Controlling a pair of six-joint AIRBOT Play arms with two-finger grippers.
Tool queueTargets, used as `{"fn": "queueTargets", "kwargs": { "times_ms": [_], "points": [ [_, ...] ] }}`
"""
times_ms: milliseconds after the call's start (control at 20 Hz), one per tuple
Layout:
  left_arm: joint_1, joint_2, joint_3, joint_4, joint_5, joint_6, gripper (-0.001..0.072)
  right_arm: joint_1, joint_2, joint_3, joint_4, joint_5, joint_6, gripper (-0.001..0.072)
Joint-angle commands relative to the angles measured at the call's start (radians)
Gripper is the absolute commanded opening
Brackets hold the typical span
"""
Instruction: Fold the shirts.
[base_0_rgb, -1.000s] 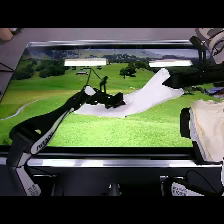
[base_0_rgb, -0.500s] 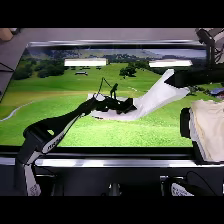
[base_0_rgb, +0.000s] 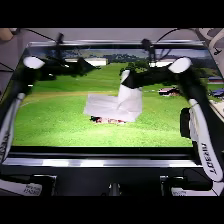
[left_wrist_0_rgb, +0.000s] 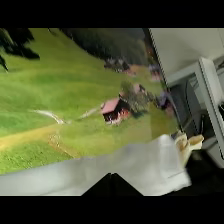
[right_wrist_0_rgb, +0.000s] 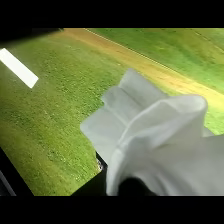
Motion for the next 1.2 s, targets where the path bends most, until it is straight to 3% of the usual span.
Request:
{"fn": "queueTargets", "kwargs": {
  "times_ms": [0,100,150,250,350,500,600,800,850,1150],
  "points": [
    [0.158,0.192,0.0,0.047,-0.073,0.007,0.0025,0.155,-0.161,0.0,0.139,-0.171,0.001,0.0019],
    [0.192,0.271,0.0,0.066,-0.109,0.007,0.0025,0.217,-0.255,0.0,0.245,-0.194,-0.027,0.0023],
    [0.194,0.3,0.0,0.09,-0.126,0.007,0.0025,0.239,-0.291,0.0,0.304,-0.205,-0.053,0.0128],
    [0.188,0.344,0.0,0.161,-0.169,0.007,0.0025,0.255,-0.335,0.0,0.424,-0.208,-0.136,0.0682],
    [0.181,0.36,-0.002,0.217,-0.218,0.006,0.0026,0.225,-0.325,0.0,0.44,-0.168,-0.18,0.0687],
    [0.179,0.361,-0.014,0.266,-0.246,0.007,0.0025,0.102,-0.267,0.0,0.316,-0.027,-0.176,0.0677],
    [0.179,0.361,-0.031,0.286,-0.246,0.007,0.0025,-0.014,-0.209,0.0,0.132,0.077,-0.126,0.0676],
    [0.179,0.361,-0.069,0.289,-0.245,0.007,0.0026,-0.212,-0.159,-0.014,-0.452,0.322,0.1,0.0667],
    [0.179,0.361,-0.079,0.289,-0.244,0.007,0.0026,-0.235,-0.165,-0.04,-0.476,0.338,0.113,0.0667],
    [0.179,0.361,-0.095,0.288,-0.237,0.007,0.0026,-0.213,-0.244,-0.157,-0.237,0.173,0.107,0.0643]
  ]
}}
